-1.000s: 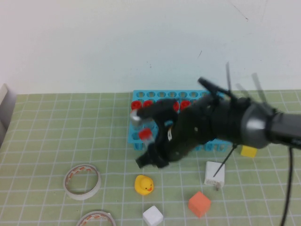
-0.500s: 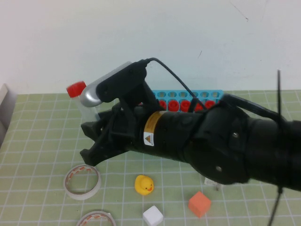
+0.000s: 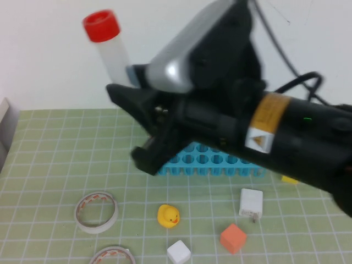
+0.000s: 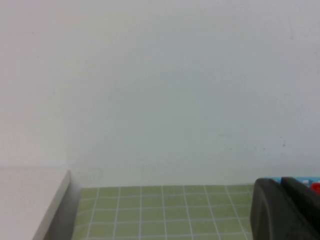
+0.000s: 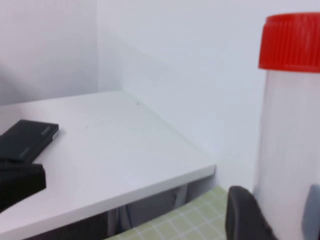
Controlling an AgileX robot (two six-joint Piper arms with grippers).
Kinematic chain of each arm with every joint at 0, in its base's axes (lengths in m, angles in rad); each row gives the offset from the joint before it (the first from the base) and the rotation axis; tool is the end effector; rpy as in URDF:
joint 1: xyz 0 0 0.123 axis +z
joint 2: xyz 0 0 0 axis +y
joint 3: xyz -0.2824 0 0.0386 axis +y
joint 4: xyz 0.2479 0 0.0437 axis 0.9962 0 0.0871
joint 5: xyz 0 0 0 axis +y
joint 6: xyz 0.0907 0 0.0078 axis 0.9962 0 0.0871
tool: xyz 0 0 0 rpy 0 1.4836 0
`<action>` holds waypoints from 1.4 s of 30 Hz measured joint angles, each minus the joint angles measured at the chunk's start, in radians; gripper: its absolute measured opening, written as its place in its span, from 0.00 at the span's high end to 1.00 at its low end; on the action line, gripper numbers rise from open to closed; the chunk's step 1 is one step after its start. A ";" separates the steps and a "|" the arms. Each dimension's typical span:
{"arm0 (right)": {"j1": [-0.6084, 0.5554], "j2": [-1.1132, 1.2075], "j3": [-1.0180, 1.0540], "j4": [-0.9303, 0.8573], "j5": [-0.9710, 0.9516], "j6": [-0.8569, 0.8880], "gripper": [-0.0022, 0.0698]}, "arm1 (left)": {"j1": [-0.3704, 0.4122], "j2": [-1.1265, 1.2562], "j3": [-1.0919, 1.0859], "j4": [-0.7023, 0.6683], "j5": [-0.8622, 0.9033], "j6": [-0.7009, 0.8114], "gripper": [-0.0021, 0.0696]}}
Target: Place the test tubes
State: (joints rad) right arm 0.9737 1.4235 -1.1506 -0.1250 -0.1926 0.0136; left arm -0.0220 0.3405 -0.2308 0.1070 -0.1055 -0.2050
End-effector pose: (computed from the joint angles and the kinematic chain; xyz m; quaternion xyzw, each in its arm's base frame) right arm 0.1884 0.2809 0.3836 -0.3706 0.5999 0.3047 0.6402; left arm 0.0886 -0.0030 0.2774 -0.0218 0.6770 -0.0481 0.7341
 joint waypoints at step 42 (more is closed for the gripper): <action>0.000 0.091 0.518 -0.049 -0.798 -0.006 0.64 | -0.241 0.185 0.000 0.680 -0.557 -0.755 0.80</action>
State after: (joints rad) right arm 0.9737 1.5146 -0.6325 -0.1742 -0.9903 0.0076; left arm -0.2633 0.5250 -0.2308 0.7873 -0.6625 -0.9604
